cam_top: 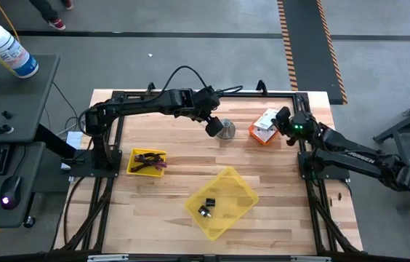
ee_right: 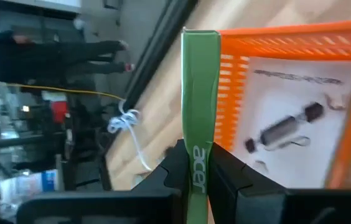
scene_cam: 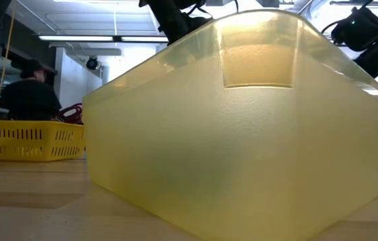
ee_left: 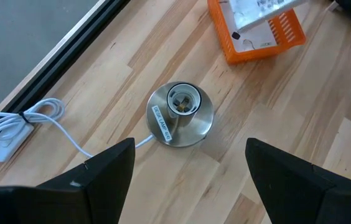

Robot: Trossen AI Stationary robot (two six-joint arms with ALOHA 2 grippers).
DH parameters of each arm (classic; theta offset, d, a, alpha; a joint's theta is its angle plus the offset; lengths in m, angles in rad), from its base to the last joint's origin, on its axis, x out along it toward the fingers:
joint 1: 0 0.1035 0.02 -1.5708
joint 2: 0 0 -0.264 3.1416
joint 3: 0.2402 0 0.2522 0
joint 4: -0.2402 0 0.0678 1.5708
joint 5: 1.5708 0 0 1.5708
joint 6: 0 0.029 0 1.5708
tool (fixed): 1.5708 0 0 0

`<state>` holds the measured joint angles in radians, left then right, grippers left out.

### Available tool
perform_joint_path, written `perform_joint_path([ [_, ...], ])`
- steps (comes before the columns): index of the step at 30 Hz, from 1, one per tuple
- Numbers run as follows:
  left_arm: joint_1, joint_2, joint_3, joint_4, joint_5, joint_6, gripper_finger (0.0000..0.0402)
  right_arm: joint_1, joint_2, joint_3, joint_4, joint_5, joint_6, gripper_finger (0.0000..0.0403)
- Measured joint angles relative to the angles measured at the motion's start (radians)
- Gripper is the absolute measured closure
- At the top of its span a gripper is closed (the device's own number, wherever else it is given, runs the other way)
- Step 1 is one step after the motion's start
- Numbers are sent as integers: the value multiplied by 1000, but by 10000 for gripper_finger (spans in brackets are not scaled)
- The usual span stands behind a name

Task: Pick and place items into bin
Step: Put the white card reader box into the orange bin

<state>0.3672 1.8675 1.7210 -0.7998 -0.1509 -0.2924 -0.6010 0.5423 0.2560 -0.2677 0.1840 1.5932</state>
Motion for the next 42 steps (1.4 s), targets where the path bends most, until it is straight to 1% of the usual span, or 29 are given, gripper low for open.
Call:
perform_joint_path([
  [2,0,0,0,0,0,0,108,-2,1,-4,18,0,0,374],
  [6,0,0,0,-1,0,0,108,1,1,-5,-4,-16,4,372],
  [10,0,0,0,-1,0,0,108,2,1,-6,-9,-18,4,355],
  [16,0,0,0,-1,0,0,108,2,1,-6,-61,-39,7,332],
  [21,0,0,0,-1,-5,0,108,2,1,-6,-58,-45,8,318],
  [27,0,0,0,-1,-25,0,108,2,1,-6,-48,-78,8,292],
  [33,0,0,0,-1,-26,0,108,2,1,-6,-44,-76,0,269],
  [36,0,0,0,-1,-26,0,108,2,0,-5,-40,-108,6,263],
  [40,0,0,0,-1,-26,0,108,2,-2,41,-80,-137,-1,261],
  [42,0,0,0,-1,-26,0,108,2,-2,78,-165,-131,-16,262],
])
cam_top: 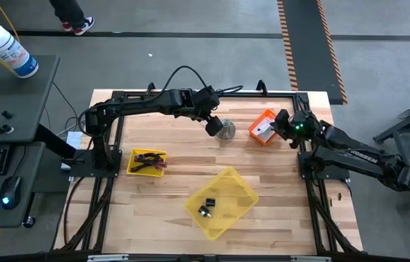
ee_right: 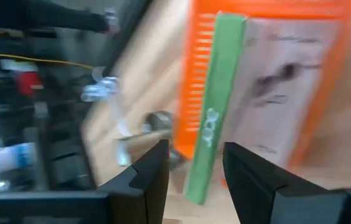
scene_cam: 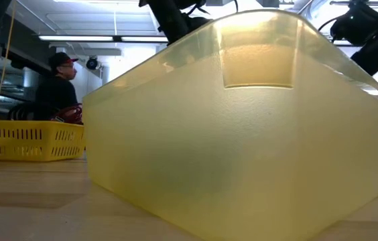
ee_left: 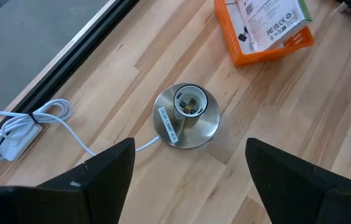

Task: Pick and place items into bin
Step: Put the white card reader box into the orange bin

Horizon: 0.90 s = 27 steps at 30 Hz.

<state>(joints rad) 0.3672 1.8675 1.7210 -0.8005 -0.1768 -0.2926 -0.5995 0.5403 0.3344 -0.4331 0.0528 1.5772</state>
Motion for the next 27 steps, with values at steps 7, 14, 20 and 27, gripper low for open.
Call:
perform_joint_path([
  [7,0,0,0,17,0,0,108,-2,-5,96,-287,-3,-39,258],
  [14,0,0,0,45,0,0,108,-2,-7,99,-256,5,-41,257],
  [20,0,0,0,44,0,0,108,-2,11,68,-249,17,-40,256],
  [27,0,0,0,43,0,0,108,-2,43,17,-171,18,-34,256],
])
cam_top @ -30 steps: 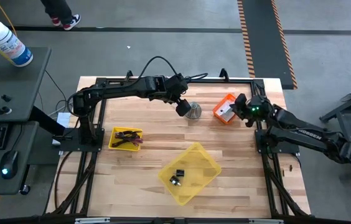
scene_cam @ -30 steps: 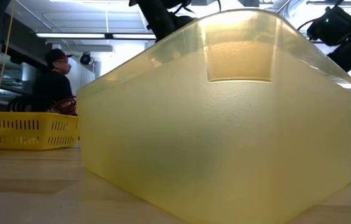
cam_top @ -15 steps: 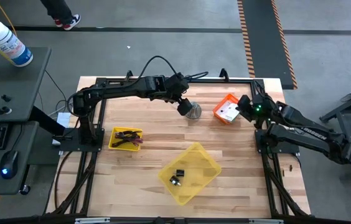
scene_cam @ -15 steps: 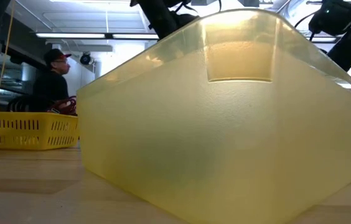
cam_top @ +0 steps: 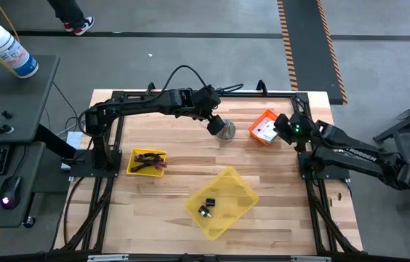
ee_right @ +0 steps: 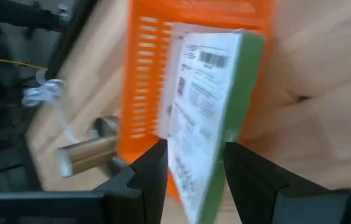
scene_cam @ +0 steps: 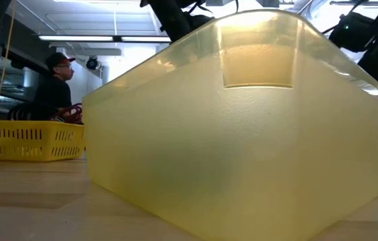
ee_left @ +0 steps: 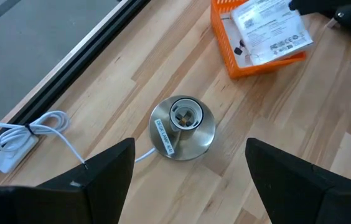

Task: Pick and place items into bin
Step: Put the white card reader box into the orange bin, then return to Home Position

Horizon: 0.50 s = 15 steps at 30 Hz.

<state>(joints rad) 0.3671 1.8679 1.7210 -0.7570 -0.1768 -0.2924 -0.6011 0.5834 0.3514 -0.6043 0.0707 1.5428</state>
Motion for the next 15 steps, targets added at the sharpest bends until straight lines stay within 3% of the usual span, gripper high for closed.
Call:
perform_joint_path([
  [15,0,0,0,-5,0,0,108,0,-8,-7,61,-1,-9,258],
])
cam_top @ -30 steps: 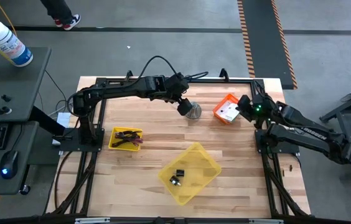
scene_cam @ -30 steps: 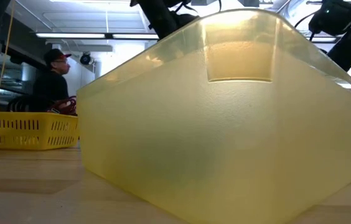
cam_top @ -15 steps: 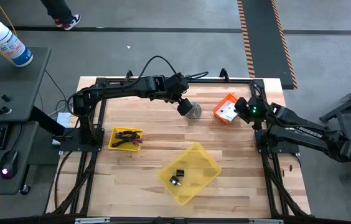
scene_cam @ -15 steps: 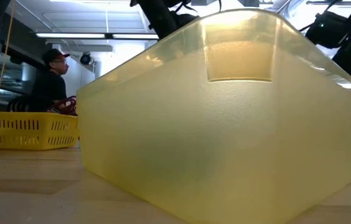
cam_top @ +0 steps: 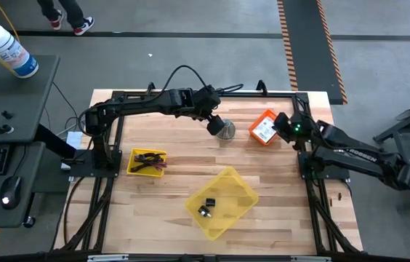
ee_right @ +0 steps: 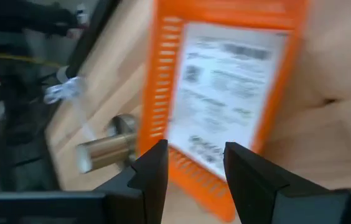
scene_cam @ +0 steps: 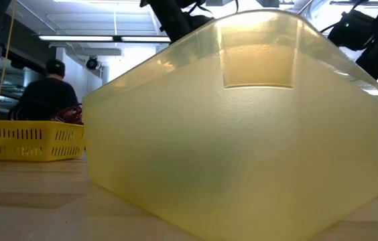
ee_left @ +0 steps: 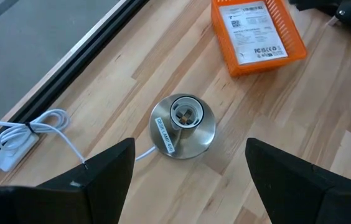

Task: Pick and place items into bin
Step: Return to Home Position

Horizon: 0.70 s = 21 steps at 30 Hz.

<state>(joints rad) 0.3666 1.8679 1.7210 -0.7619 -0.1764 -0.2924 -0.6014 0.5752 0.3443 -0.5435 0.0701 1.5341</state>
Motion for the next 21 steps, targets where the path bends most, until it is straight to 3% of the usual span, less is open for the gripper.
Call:
perform_joint_path([
  [6,0,0,0,-3,30,0,117,0,-77,0,77,-68,-150,276],
  [11,0,0,0,-25,89,3,158,0,-185,0,75,-130,-275,358],
  [13,0,0,0,-39,113,12,182,0,-237,0,65,-145,-334,390],
  [21,0,0,0,-48,259,42,329,0,-450,0,13,-182,-477,399],
])
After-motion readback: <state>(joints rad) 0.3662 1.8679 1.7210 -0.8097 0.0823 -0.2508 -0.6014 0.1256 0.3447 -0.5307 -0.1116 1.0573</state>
